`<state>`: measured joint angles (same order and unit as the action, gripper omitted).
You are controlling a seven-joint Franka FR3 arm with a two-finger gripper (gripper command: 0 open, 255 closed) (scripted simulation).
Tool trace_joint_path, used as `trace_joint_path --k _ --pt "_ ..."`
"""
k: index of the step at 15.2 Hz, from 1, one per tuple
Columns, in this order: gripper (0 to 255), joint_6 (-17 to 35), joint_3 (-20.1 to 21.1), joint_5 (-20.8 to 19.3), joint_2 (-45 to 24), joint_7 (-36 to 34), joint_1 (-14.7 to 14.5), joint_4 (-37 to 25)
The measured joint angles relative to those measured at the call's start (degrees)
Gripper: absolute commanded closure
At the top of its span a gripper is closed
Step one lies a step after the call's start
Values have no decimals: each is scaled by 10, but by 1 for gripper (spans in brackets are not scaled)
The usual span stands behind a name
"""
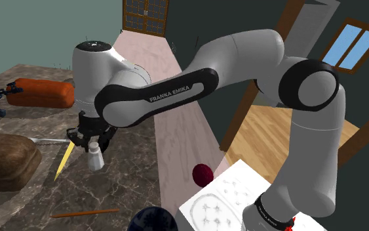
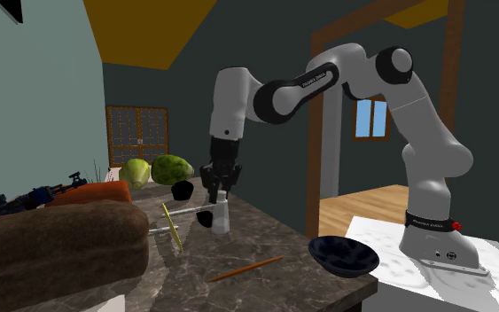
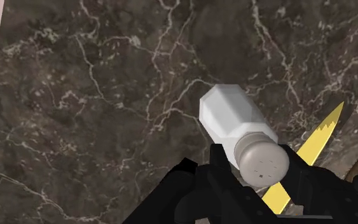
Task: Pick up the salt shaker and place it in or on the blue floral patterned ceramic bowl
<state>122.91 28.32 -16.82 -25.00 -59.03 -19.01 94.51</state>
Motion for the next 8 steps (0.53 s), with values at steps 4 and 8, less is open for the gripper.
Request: trace_joint_path --k 4,8 --pt "255 -24 4 8 11 6 2 -15" --pt "255 -52 7 13 17 9 0 -37"
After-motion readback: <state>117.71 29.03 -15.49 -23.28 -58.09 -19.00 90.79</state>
